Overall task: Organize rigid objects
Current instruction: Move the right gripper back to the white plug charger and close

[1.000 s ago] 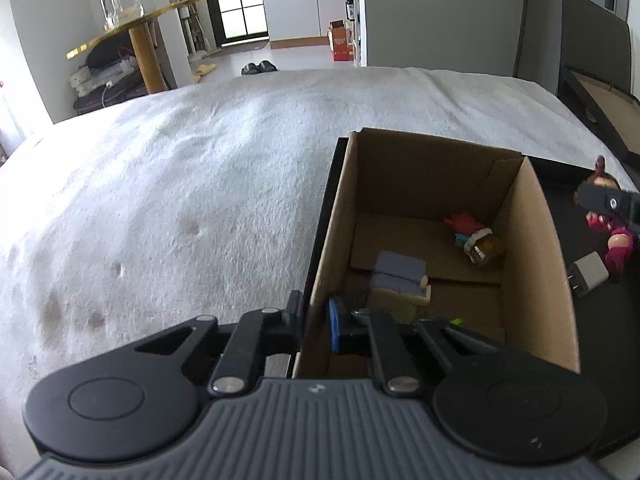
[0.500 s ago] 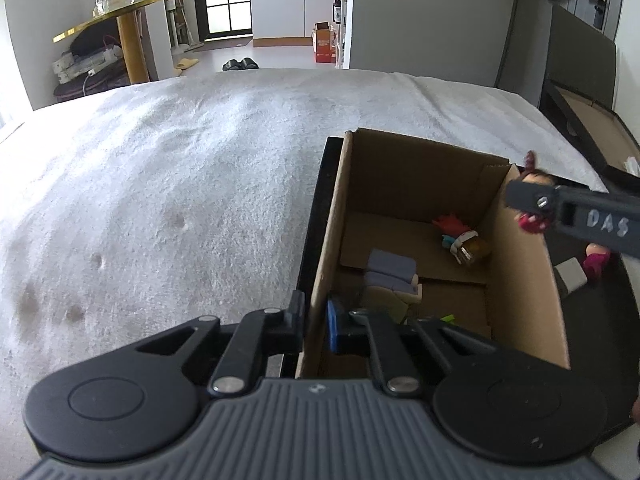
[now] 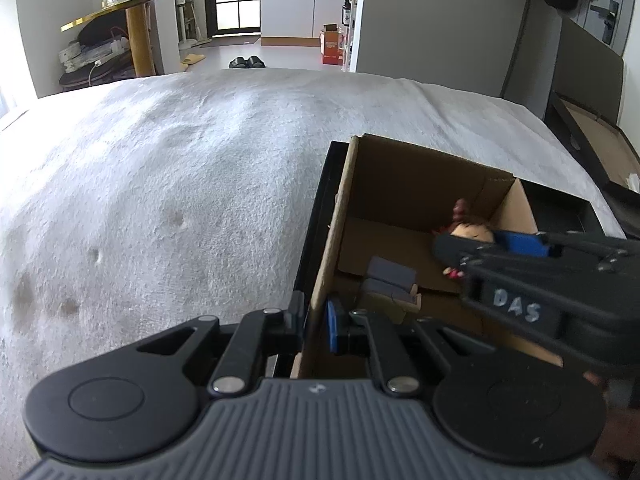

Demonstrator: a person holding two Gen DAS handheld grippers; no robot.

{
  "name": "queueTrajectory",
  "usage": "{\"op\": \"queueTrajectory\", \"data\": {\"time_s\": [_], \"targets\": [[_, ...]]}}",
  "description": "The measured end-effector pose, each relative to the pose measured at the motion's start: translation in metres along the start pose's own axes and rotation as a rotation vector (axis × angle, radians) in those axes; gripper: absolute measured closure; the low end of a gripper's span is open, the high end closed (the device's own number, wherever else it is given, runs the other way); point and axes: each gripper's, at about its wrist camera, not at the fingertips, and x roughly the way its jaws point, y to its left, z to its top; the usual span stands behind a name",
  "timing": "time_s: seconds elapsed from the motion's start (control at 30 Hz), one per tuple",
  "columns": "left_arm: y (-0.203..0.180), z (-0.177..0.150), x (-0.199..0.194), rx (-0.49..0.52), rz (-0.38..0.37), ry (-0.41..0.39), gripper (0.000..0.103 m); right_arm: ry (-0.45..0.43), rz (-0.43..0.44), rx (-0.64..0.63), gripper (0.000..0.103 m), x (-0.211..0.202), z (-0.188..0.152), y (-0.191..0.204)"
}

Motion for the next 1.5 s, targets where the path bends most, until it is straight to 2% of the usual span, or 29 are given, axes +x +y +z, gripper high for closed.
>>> {"op": "queueTrajectory", "data": {"time_s": [0.3,0.43,0.63,0.83,0.93,1.0,1.1,1.33,1.4,1.5], "targets": [[0.004,0.0,0.003,-0.028,0.009,0.005,0.091,0.009,0.055,0.025,0.067,0.017,0.002,0.011],[-0.001,0.002,0.002,-0.021,0.027,0.01,0.091,0.046,0.064,0.076,0.064,0.024,0.0,0.003],[-0.008,0.003,0.001,-0.01,0.06,0.015,0.091,0.03,0.068,0.057,0.062,0.011,-0.002,-0.001],[-0.016,0.006,0.001,0.004,0.101,0.031,0.086,0.027,0.052,0.105,0.06,-0.005,-0.006,-0.018],[-0.02,0.007,0.001,0.007,0.119,0.036,0.075,0.028,0.052,0.124,0.06,-0.016,-0.007,-0.027],[-0.024,0.008,-0.001,0.018,0.126,0.03,0.063,0.024,0.053,0.127,0.06,-0.022,-0.008,-0.032],[-0.029,0.009,-0.004,0.033,0.14,0.014,0.056,0.013,0.075,0.129,0.06,-0.03,-0.009,-0.037],[-0.037,0.011,-0.005,0.049,0.164,0.012,0.049,0.009,0.067,0.124,0.06,-0.041,-0.01,-0.045],[-0.041,0.011,-0.005,0.059,0.177,0.011,0.039,0.015,0.059,0.139,0.06,-0.042,-0.012,-0.052],[-0.044,0.011,-0.004,0.076,0.188,0.005,0.031,0.02,0.034,0.154,0.06,-0.042,-0.018,-0.063]]}}
